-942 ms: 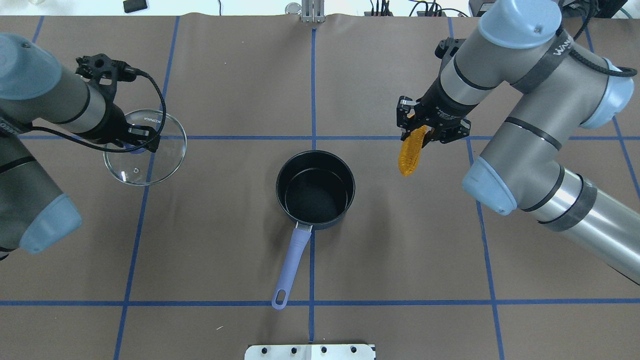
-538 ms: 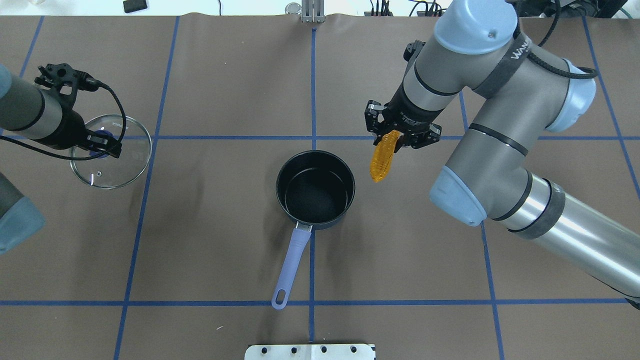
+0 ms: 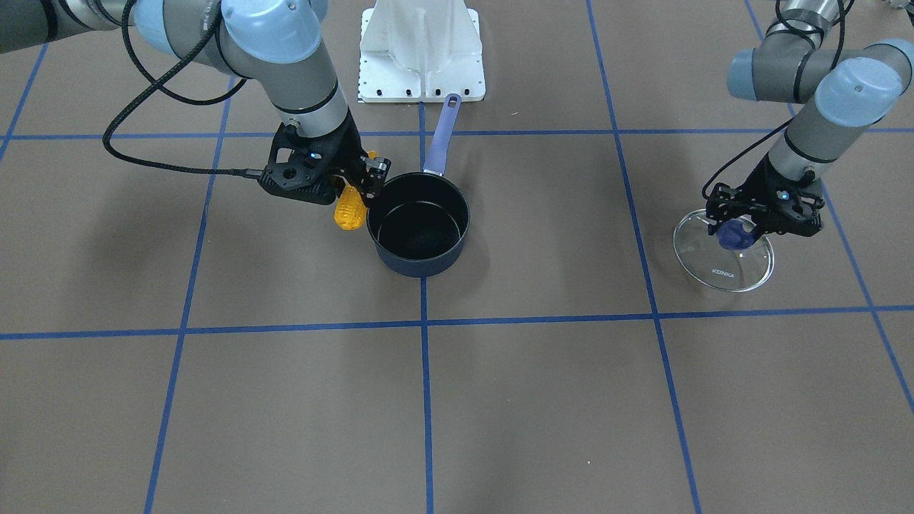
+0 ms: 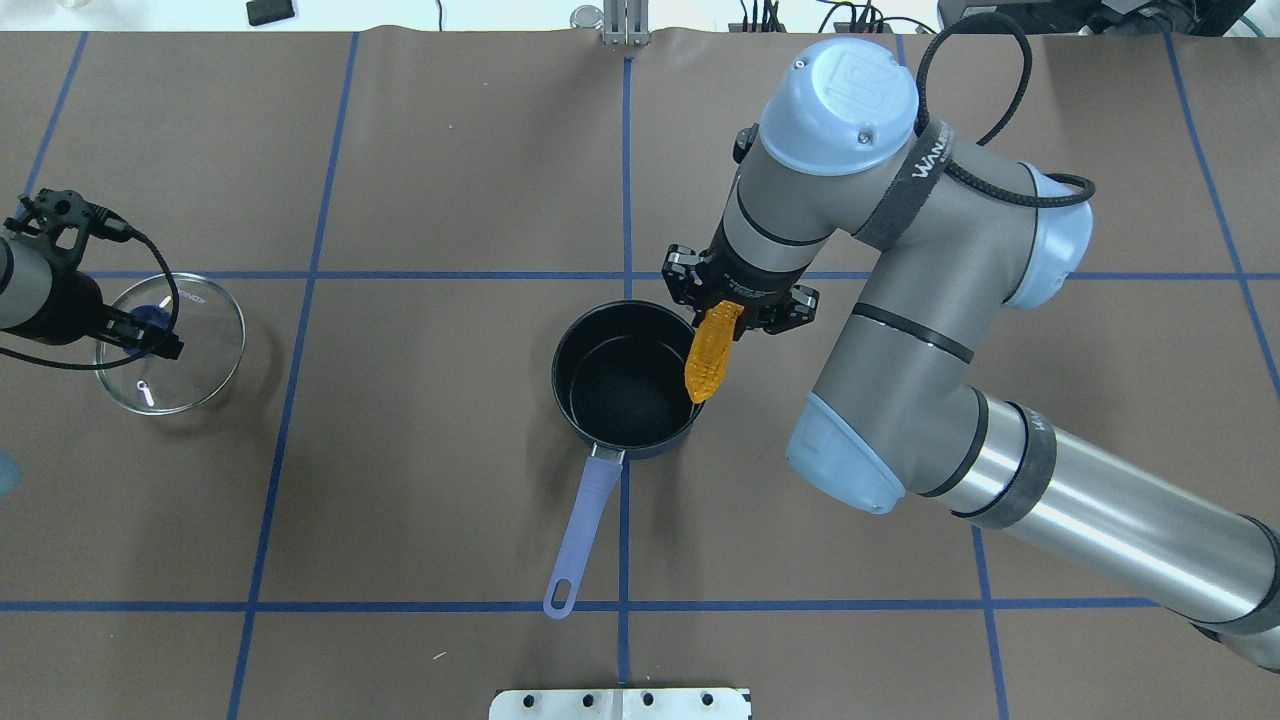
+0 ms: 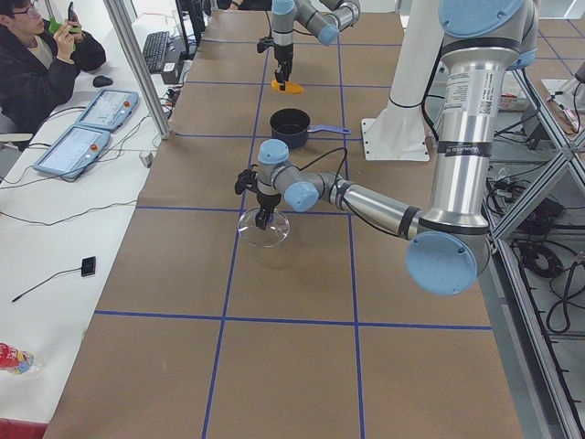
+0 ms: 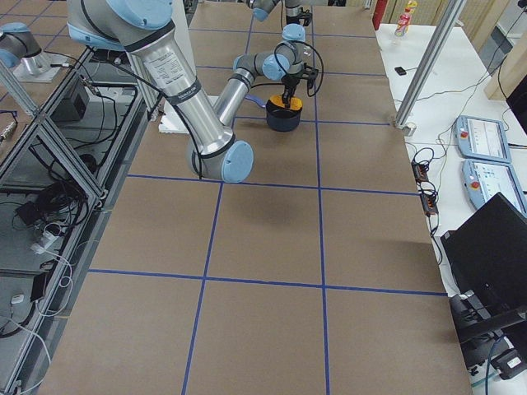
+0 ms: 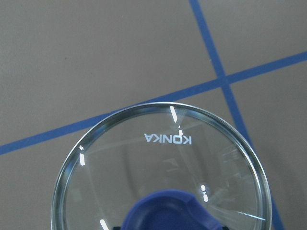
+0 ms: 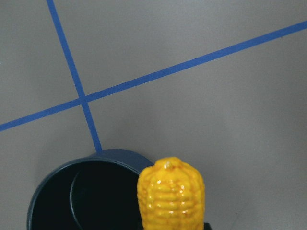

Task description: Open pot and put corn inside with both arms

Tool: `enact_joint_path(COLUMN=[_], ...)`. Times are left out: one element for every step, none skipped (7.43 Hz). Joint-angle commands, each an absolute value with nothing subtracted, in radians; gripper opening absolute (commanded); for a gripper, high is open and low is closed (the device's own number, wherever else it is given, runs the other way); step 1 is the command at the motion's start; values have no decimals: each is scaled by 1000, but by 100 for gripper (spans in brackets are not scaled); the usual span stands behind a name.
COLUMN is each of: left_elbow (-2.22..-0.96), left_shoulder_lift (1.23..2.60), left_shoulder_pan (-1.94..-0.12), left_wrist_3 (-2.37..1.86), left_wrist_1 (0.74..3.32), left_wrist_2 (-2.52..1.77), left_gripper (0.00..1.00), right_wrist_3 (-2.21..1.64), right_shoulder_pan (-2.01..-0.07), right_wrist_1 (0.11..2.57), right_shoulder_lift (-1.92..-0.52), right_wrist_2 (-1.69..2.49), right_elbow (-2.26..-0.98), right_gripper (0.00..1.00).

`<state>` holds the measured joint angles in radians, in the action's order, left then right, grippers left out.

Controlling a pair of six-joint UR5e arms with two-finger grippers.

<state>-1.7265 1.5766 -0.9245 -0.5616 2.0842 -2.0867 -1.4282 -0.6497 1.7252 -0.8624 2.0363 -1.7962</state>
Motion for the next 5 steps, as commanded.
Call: enact_joint_path(left_elbow=[-1723, -1733, -1726, -1721, -1720], left_shoulder_lift=[1513, 1485, 1477, 1477, 1477], left_shoulder_pan=[-928, -927, -927, -927, -927], left_wrist_3=[-538, -540, -540, -545, -545], left_wrist_1=[2120, 2147, 2161, 2161, 2161], left_wrist_2=[-2109, -2111, -2114, -2111, -2111], left_gripper=[60, 60, 61, 61, 61], right_wrist_3=[-1433, -1433, -1433, -1433, -1433], right_shoulder_pan=[-638, -638, -638, -638, -638], right_wrist_1=[1743, 1743, 1743, 1743, 1743], right_shoulder_lift=[-833, -833, -833, -831, -831], right_wrist_2=[2026, 2026, 2026, 2026, 2026], right_elbow=[-1789, -1789, -1789, -1787, -1787], right_gripper=[11, 11, 11, 11, 11])
